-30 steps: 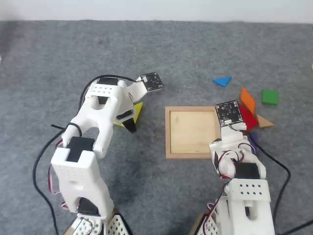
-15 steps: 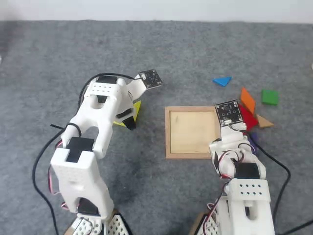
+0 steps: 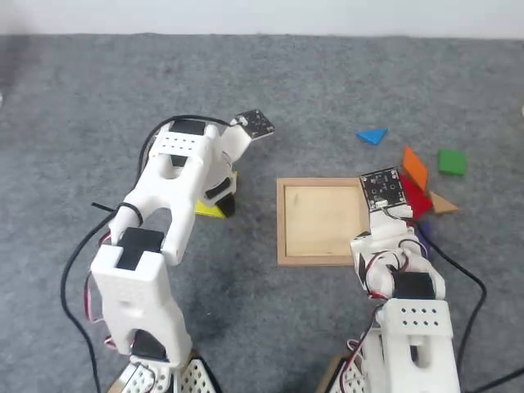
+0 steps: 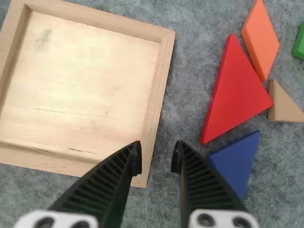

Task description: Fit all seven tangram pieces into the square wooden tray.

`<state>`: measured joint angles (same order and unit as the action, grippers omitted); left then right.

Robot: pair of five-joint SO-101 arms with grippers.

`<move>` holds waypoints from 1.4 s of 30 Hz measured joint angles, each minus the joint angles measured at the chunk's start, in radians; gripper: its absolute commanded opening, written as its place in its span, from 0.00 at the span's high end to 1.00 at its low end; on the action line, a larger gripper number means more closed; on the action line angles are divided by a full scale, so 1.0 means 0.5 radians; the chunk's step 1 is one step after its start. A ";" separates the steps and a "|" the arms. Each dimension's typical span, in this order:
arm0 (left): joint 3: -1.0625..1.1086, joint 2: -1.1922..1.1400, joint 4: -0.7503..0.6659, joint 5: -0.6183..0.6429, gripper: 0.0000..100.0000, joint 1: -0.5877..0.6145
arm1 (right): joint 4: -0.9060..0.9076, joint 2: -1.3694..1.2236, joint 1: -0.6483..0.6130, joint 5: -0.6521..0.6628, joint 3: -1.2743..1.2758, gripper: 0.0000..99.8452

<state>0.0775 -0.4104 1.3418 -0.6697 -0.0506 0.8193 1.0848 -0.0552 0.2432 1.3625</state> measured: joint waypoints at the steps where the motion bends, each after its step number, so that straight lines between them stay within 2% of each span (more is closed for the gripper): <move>1: 0.000 -0.003 0.018 0.000 0.79 0.000 | 0.000 0.000 0.000 0.000 0.000 0.87; 9: -0.071 -0.003 -0.015 0.043 0.70 0.068 | 0.000 0.000 0.000 0.000 0.000 0.87; 16: -0.120 -0.003 -0.031 -0.058 0.70 0.098 | 0.000 0.000 0.000 0.000 0.000 0.87; 26: -0.132 -0.252 -0.129 -0.101 0.70 0.095 | 0.000 0.000 0.003 0.000 0.000 0.87; 32: -0.166 -0.270 -0.129 -0.110 0.78 0.098 | 0.000 0.000 0.000 0.000 0.000 0.87; 42: -0.236 -0.255 -0.074 -0.086 0.81 0.098 | 0.000 0.003 0.000 0.000 0.000 0.87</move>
<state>-0.0407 -0.5378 1.3050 -0.7127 -0.0015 0.8193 1.0863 -0.0552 0.2432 1.3625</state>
